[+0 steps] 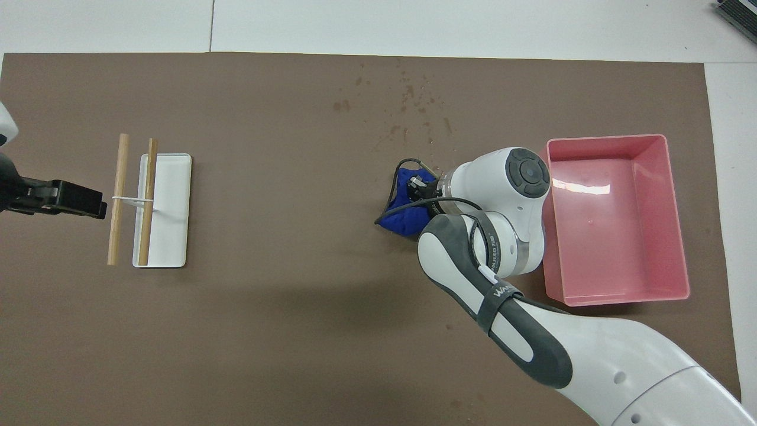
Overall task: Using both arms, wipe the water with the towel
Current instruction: 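Carry the cloth into the pink bin with the right gripper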
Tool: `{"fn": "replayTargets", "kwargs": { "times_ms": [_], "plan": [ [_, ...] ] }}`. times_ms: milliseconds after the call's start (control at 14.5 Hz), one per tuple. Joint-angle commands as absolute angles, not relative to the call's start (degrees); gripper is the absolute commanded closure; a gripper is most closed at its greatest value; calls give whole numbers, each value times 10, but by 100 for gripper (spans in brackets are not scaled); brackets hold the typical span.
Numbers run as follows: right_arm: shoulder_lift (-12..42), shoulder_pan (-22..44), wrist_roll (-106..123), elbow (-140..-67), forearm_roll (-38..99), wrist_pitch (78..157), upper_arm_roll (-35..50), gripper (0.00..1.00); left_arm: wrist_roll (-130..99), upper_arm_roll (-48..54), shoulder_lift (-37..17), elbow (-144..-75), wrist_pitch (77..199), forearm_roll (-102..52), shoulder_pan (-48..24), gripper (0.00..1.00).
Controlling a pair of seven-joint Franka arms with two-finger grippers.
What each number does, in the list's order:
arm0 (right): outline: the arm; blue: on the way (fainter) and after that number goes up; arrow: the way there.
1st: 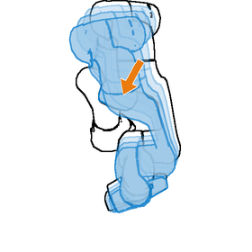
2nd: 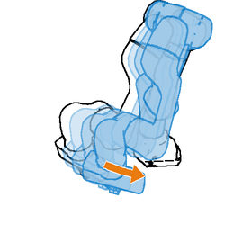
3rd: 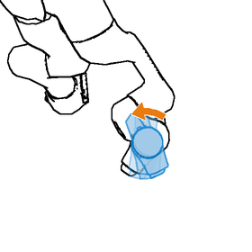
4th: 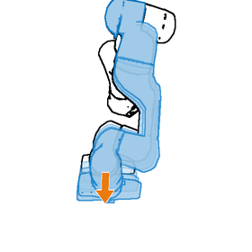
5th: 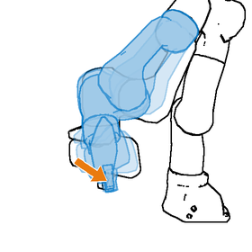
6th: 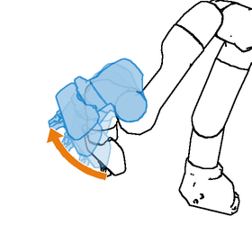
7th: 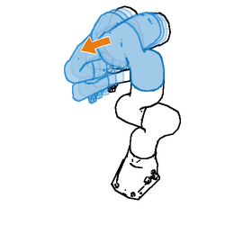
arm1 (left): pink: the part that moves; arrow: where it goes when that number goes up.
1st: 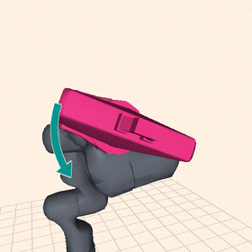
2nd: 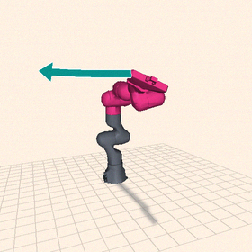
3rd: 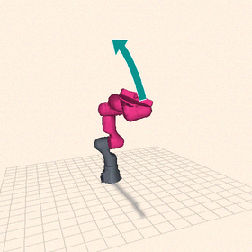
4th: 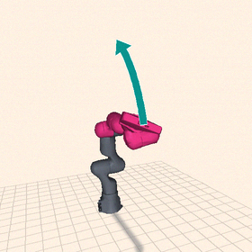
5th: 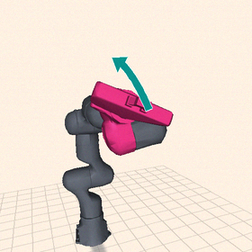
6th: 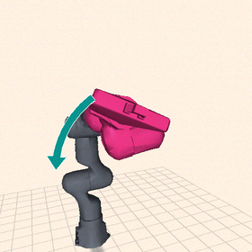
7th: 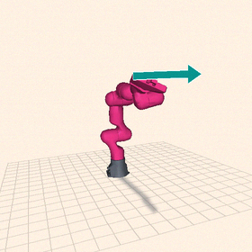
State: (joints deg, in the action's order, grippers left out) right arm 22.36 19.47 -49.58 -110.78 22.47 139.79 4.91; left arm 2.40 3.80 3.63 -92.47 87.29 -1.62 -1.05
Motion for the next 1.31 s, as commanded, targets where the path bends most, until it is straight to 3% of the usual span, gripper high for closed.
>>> {"fn": "replayTargets", "kwargs": {
  "times_ms": [0,276,483,690,897,1241],
  "plan": [
    [146,194,-495,-1241,221,1385,54,100,27,33,42,-929,866,-22,-15,0],
    [79,191,-471,-1306,221,1336,53,100,27,33,42,-929,866,-22,-14,0],
    [13,185,-470,-1299,212,1256,46,100,27,33,42,-929,866,-22,-14,0],
    [-48,131,-469,-1251,186,1154,46,100,27,33,42,-929,866,-22,-14,0],
    [-55,62,-464,-1143,133,1030,47,100,27,33,42,-929,866,-22,-14,0],
    [-53,-39,-301,-1112,75,1035,47,100,27,33,42,-929,866,-22,-14,0]
  ]
}}
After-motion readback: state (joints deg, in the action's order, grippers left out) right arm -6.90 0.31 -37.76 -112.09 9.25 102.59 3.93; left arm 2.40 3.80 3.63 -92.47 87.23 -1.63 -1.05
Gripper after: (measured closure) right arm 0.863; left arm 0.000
